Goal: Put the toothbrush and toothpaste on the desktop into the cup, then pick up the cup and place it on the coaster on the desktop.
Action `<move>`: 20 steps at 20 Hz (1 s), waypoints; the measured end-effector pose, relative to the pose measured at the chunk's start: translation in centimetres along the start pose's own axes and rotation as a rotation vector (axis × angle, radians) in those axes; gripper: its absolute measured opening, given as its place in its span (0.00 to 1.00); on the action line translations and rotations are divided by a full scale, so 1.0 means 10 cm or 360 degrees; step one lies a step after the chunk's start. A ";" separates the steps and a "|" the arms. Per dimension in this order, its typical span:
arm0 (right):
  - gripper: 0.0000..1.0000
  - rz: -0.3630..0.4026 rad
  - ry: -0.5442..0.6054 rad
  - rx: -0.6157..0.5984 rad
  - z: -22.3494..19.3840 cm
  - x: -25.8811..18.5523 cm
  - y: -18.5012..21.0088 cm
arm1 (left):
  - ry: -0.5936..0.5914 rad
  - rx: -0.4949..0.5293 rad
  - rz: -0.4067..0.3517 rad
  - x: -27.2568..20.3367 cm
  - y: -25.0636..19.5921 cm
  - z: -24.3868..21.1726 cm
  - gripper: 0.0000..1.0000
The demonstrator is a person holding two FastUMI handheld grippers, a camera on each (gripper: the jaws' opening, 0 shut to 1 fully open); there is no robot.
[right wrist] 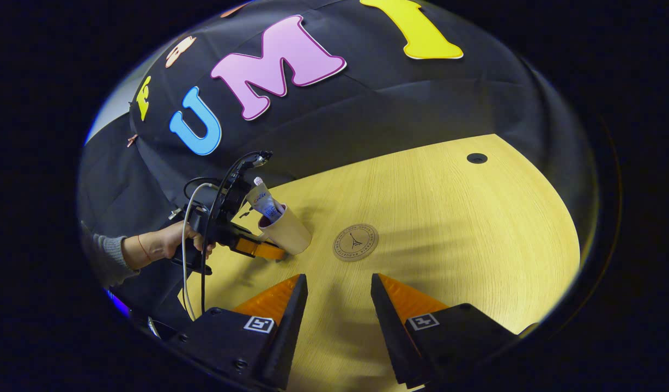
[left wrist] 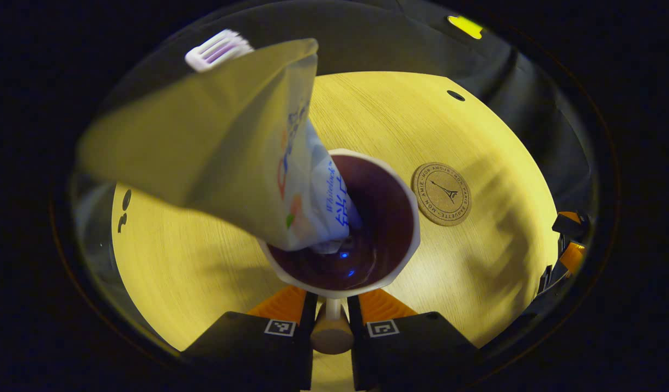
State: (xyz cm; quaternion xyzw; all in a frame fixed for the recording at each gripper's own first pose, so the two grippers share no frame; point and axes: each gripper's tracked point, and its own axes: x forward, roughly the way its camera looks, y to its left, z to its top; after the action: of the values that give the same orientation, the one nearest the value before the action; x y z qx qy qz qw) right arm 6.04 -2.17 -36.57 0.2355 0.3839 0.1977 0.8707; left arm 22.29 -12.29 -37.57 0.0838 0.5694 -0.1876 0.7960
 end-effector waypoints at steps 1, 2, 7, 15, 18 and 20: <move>0.73 -0.0004 -0.0001 -0.0002 0.00 0.01 -0.01 | -0.0008 -0.0009 0.0000 0.00 0.00 0.00 0.33; 0.73 -0.0003 -0.0002 -0.0001 0.01 0.00 0.00 | -0.0024 -0.0019 -0.0002 -0.01 -0.01 0.02 0.37; 0.73 -0.0016 -0.0013 0.0009 0.03 -0.02 -0.04 | -0.0116 0.0006 0.0034 -0.12 0.01 0.12 0.37; 0.73 -0.0044 -0.0061 0.0022 0.09 -0.15 -0.09 | -0.0176 0.0198 -0.0019 -0.24 -0.50 0.34 0.28; 0.73 -0.0076 -0.0080 0.0045 0.10 -0.25 -0.17 | -0.0185 0.0237 -0.0071 -0.23 -0.75 0.47 0.33; 0.73 -0.0103 -0.0095 0.0054 0.10 -0.31 -0.23 | -0.0188 0.0271 -0.0083 -0.18 -0.88 0.54 0.33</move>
State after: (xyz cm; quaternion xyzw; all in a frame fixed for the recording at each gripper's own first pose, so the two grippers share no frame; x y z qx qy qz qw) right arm 5.26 -5.96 -35.49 0.2434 0.3684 0.1559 0.8836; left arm 23.00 -21.87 -33.39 0.1251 0.5055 -0.2604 0.8130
